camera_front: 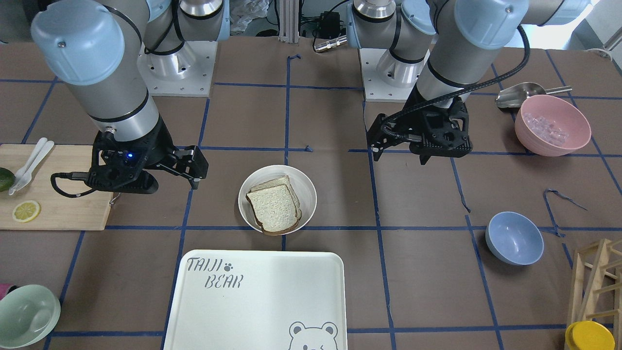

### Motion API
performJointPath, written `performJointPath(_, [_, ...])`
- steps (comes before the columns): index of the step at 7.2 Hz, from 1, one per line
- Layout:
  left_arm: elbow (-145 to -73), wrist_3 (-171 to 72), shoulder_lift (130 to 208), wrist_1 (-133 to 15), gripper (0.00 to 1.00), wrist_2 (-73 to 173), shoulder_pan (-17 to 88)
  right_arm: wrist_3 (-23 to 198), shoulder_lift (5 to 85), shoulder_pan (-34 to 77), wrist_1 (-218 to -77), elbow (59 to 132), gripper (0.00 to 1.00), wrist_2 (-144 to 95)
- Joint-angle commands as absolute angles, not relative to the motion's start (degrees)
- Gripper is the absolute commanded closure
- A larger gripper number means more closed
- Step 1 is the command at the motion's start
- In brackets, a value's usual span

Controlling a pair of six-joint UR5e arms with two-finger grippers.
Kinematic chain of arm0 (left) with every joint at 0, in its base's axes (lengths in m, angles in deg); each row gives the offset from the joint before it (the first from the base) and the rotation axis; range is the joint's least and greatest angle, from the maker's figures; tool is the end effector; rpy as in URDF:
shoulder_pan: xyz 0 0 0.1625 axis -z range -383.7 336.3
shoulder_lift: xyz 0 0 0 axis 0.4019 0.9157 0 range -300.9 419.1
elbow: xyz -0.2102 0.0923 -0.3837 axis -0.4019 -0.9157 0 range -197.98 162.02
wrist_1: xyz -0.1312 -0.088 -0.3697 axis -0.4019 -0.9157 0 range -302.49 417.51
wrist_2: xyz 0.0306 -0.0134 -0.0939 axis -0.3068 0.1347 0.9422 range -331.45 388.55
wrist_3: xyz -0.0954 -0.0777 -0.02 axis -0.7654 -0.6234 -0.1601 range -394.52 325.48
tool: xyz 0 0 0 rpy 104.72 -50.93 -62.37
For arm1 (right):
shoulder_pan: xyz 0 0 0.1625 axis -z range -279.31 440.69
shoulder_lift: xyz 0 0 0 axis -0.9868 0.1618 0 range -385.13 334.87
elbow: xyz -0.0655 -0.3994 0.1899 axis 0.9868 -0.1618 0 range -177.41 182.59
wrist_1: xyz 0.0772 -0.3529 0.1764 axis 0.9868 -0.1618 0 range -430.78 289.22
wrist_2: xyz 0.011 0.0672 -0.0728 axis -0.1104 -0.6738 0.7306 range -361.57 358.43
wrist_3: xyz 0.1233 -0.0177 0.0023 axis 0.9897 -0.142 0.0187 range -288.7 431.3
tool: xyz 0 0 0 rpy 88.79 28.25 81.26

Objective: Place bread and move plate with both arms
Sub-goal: 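Raise the right gripper away while the left gripper reaches toward the plate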

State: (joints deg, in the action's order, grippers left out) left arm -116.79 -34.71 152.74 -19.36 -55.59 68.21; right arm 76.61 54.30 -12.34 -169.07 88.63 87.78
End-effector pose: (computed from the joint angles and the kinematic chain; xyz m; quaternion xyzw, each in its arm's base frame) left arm -0.1625 -0.4948 0.4042 -0.0152 -0.9986 0.0050 0.0512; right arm 0.1642 -0.5541 0.4367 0.0198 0.9997 -0.0142 0.0067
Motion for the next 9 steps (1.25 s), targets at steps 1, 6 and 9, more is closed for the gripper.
performJointPath(1, [-121.15,-38.70,154.81,-14.50,0.03,-54.86,71.03,75.61,56.69,-11.95,-167.90,88.55,0.00,86.60])
performJointPath(6, [-128.72,-49.44,161.75,0.19,0.07,-45.54,74.55,75.17,59.94,-9.05,-160.70,88.63,0.00,86.85])
performJointPath(9, [-134.85,-52.27,165.18,11.58,0.07,-45.72,75.71,75.17,61.44,-8.96,-155.42,88.63,0.00,87.03])
